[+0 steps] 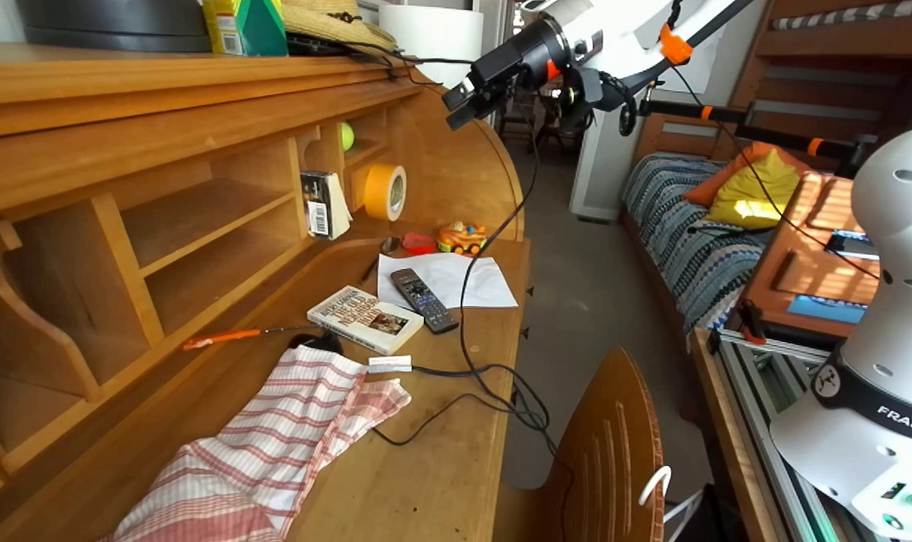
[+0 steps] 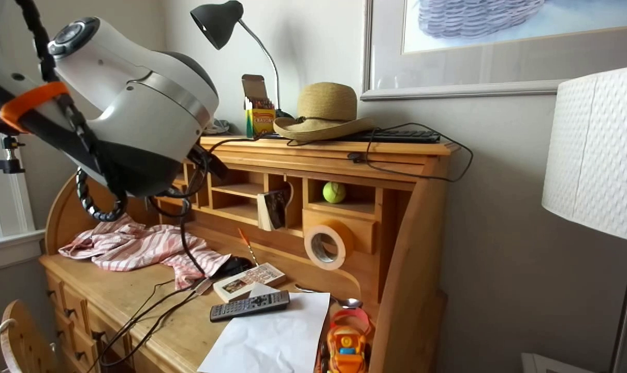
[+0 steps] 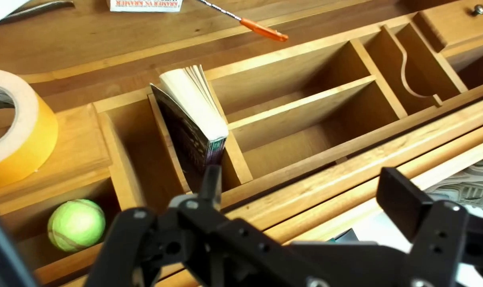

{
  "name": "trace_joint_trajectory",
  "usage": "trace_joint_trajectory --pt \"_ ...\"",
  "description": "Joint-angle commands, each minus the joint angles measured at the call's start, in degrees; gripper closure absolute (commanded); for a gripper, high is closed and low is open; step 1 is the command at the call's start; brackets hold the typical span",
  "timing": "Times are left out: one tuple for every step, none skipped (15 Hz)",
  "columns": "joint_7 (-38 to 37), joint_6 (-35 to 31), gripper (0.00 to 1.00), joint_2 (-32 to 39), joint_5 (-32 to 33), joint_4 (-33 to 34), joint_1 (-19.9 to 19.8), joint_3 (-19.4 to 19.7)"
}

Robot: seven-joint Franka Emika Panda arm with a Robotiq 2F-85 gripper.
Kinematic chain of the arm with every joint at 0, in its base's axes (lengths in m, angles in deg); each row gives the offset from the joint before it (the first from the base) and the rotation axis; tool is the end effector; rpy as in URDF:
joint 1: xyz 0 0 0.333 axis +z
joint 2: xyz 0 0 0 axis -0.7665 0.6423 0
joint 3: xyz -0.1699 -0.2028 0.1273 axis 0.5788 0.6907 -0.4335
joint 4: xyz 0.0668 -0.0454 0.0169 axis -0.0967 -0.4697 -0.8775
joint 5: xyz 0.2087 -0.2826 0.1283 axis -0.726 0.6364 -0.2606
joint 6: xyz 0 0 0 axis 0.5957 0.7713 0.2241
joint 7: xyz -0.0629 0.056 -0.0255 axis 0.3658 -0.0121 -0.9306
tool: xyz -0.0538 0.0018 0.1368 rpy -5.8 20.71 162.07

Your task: Move the blue book to the right side of the shelf.

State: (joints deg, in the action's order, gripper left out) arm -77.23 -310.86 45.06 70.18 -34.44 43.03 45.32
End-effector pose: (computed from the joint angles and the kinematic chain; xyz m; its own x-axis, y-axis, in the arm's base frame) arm 0.4616 -0.1239 0.3900 0.6630 -0.1384 0.7357 0.2659 -0.8752 -0.4042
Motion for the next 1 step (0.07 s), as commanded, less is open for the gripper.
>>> trace_joint_trajectory --pt "-1.55 1.43 0.0 -1.4 2.07 0.17 -2.55 -3.78"
